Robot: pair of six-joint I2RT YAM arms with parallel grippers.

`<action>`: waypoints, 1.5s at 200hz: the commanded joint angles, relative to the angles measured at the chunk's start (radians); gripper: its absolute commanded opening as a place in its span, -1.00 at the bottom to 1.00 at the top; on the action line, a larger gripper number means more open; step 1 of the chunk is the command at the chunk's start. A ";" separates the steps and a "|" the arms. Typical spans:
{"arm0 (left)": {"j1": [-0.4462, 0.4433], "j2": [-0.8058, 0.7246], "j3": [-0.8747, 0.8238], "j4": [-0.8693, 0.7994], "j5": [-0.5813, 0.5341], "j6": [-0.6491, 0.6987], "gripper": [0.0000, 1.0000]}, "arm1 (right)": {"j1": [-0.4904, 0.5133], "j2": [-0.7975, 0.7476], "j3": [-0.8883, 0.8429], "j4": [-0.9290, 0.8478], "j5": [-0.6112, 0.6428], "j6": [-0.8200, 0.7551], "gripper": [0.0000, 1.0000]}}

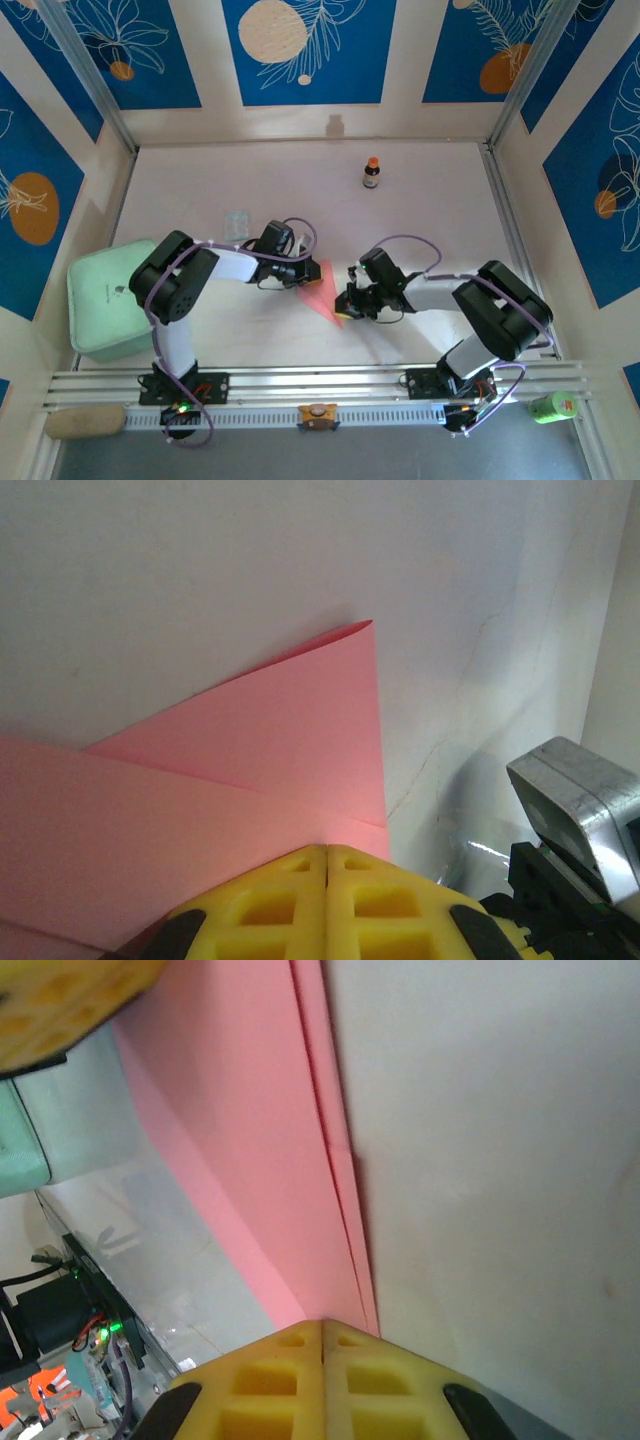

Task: Fold a paper plane with a square sheet of paper (pick it up from the middle)
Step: Fourth fold the wing at the center of the table.

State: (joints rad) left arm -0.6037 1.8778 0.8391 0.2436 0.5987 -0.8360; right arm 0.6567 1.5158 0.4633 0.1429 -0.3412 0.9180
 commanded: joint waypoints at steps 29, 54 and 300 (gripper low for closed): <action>0.023 0.044 -0.012 -0.108 -0.096 0.022 -1.00 | 0.047 -0.153 -0.137 -0.160 0.021 0.026 -0.88; 0.023 0.043 -0.024 -0.086 -0.091 0.011 -1.00 | 0.055 -0.253 -0.132 -0.244 0.064 0.029 -0.88; 0.021 0.007 -0.046 -0.066 -0.060 -0.022 -1.00 | 0.097 -0.523 0.096 -0.592 0.433 0.341 -0.82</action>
State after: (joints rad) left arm -0.5995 1.8774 0.8265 0.2749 0.5991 -0.8845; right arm 0.7517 1.0061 0.5716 -0.4225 0.0616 1.2617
